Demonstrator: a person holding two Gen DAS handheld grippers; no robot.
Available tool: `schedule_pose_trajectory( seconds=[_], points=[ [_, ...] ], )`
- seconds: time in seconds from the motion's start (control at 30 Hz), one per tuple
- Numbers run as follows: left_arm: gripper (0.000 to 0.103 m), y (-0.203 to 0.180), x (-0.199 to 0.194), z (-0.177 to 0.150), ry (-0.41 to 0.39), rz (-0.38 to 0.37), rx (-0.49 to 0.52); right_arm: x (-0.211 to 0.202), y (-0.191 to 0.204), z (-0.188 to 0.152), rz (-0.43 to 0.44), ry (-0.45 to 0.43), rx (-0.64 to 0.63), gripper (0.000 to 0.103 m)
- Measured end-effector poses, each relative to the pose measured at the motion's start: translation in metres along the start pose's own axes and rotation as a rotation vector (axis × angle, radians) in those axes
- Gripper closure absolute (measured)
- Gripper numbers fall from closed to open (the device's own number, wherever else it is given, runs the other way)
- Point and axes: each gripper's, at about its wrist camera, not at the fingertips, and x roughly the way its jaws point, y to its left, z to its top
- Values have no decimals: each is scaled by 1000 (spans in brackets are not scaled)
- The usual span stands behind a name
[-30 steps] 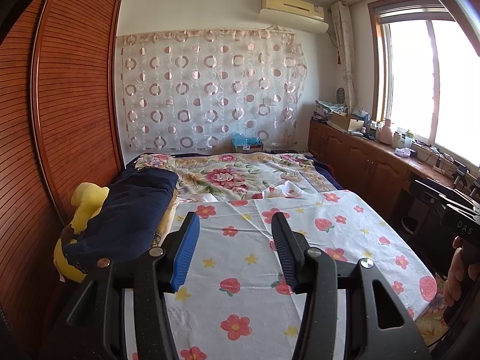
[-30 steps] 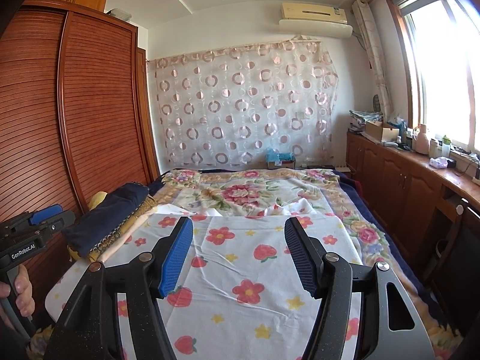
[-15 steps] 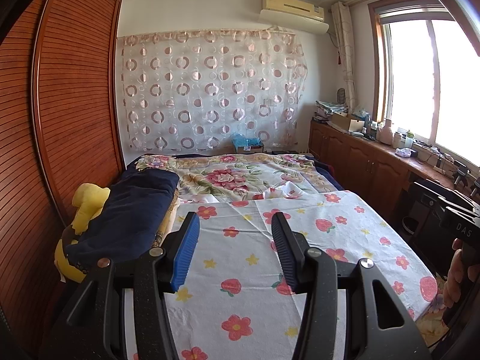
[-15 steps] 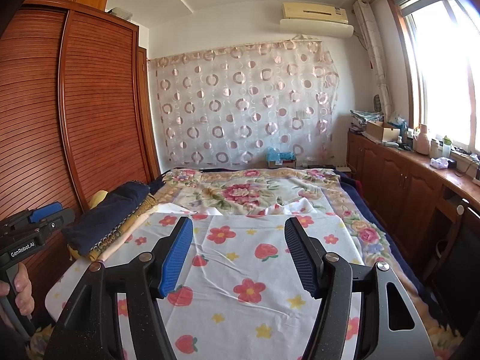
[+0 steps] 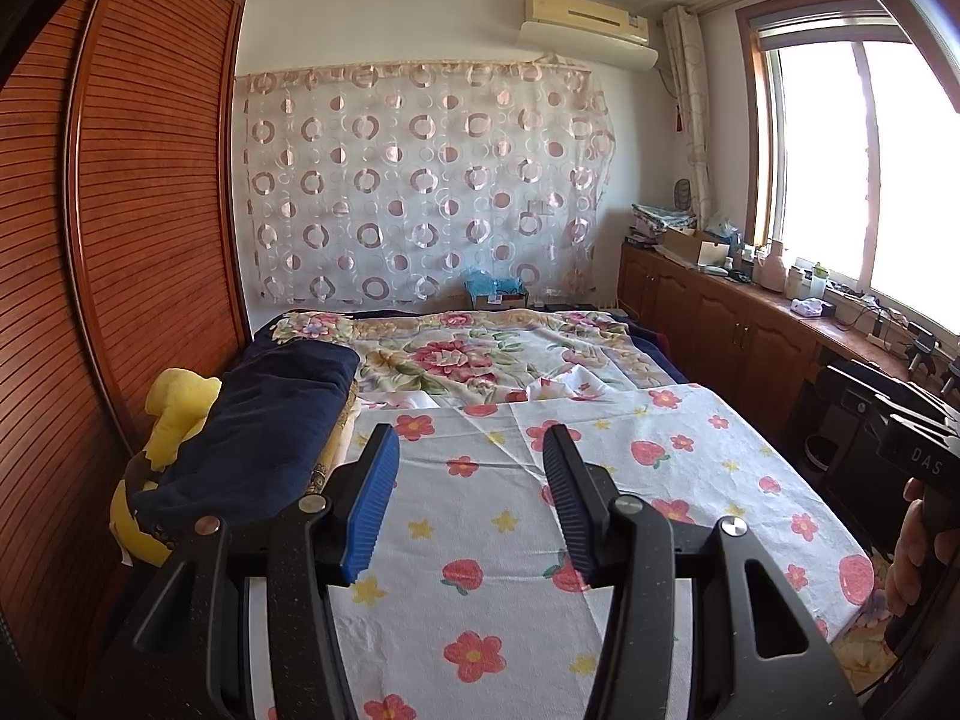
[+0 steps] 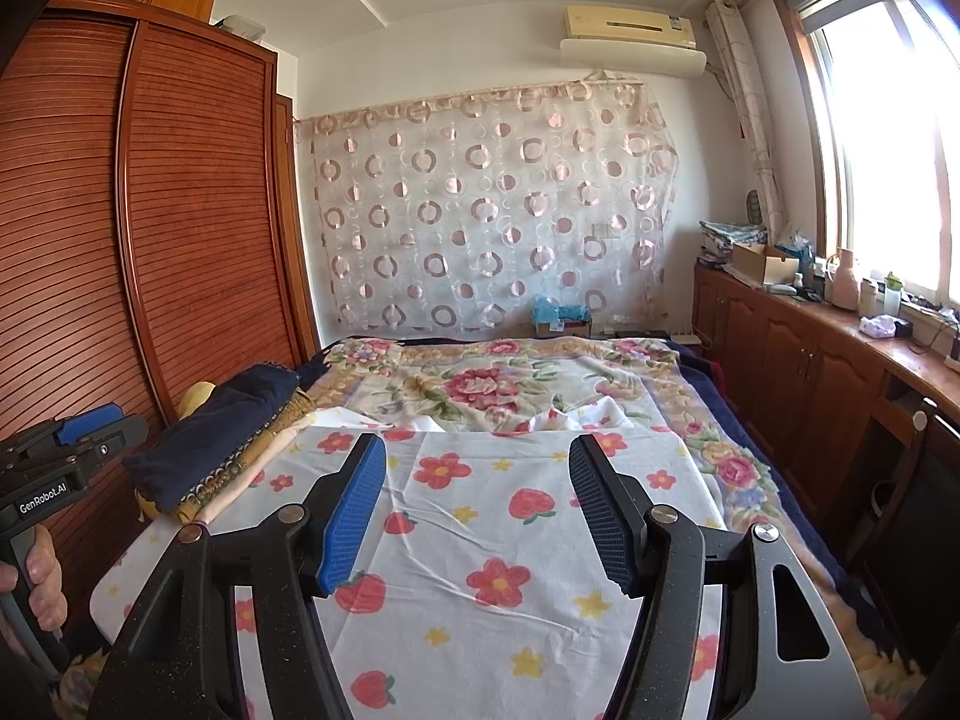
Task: Fold small clothes
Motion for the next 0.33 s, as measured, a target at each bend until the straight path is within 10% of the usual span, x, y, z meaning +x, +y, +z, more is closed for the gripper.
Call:
schedule_pose_trajectory(
  seconds=[0.33],
  points=[
    [52, -1, 0, -1, 0, 1, 0, -1, -3, 1, 2, -1, -1, 38]
  ],
)
